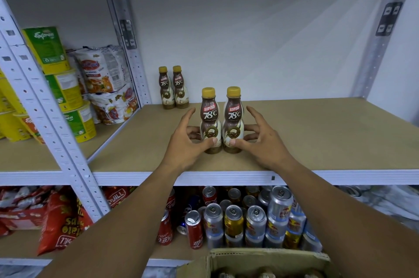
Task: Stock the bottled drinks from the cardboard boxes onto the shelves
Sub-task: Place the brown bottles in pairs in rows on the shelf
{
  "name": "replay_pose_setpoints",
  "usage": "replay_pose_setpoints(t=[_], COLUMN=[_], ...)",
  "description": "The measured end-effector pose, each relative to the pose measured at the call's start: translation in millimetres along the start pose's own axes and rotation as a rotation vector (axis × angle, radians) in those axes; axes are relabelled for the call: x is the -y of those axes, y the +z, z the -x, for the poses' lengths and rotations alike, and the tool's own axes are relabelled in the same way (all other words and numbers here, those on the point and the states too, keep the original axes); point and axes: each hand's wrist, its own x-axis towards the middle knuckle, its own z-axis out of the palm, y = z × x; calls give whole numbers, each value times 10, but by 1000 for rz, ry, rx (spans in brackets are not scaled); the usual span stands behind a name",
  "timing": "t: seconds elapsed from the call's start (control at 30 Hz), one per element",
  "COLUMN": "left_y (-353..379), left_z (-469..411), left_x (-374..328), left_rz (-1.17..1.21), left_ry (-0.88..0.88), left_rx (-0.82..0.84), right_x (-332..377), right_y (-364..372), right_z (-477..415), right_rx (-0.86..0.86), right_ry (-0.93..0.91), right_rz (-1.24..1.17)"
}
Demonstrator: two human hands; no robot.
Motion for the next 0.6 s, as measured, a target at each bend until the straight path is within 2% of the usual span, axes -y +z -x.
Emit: replay_pose_setpoints(t=[0.33,0.6], left_y=[2,-60], left_z=[6,-7], left_x=[-3,-82], left_rz=[-8,-44], left_ry=[4,3], left_rx=[2,80], right_x=[4,30], right_y=[-6,-9], right_z=[11,47], right_rx=[-7,-18], right_ry=[-2,-59], right_rz=[-19,20])
